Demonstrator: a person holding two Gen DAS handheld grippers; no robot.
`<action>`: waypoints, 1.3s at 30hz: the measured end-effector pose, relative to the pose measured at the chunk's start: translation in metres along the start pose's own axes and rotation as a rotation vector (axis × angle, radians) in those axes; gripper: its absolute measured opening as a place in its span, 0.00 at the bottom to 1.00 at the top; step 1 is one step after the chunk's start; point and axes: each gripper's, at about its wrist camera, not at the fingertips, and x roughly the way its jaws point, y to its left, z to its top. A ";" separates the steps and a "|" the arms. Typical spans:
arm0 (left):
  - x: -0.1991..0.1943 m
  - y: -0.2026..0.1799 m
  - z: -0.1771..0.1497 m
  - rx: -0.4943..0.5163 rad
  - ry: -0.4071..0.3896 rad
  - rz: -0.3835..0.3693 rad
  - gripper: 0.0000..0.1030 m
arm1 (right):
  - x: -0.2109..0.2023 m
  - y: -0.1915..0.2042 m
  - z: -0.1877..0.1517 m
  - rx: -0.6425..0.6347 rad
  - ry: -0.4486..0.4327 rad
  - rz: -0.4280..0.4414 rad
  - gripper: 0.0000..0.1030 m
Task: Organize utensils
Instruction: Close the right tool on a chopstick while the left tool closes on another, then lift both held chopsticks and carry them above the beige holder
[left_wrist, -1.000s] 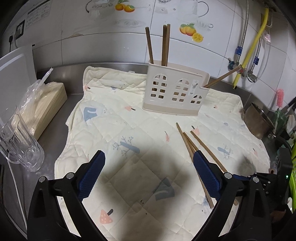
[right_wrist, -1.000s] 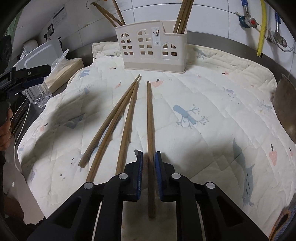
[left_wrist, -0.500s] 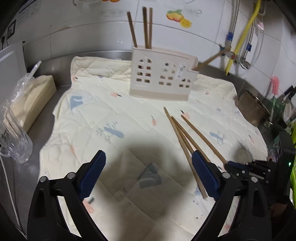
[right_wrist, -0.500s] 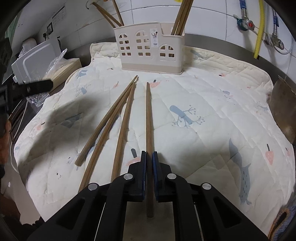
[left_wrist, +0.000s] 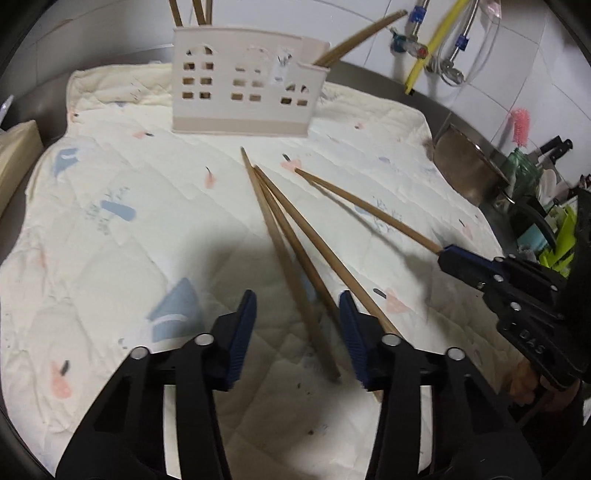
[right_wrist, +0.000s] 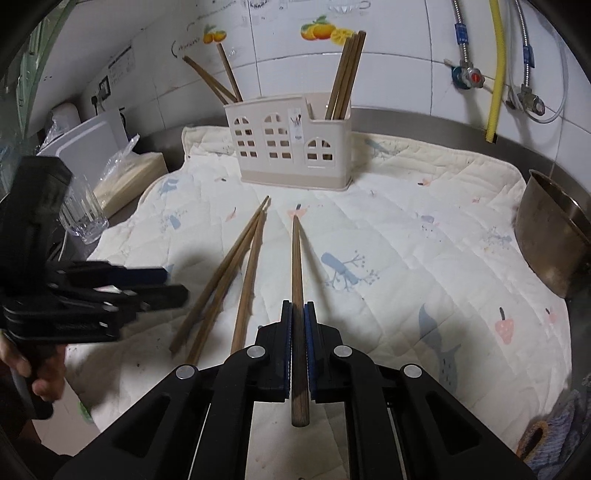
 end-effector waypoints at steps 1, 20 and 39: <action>0.003 -0.001 0.000 -0.006 0.007 -0.005 0.36 | -0.001 0.000 0.000 0.001 -0.005 0.003 0.06; 0.033 -0.006 0.007 -0.046 0.065 0.062 0.15 | -0.007 -0.005 0.000 0.012 -0.030 0.017 0.06; -0.027 0.006 0.035 0.054 -0.074 0.045 0.06 | -0.024 -0.001 0.027 0.001 -0.088 -0.007 0.06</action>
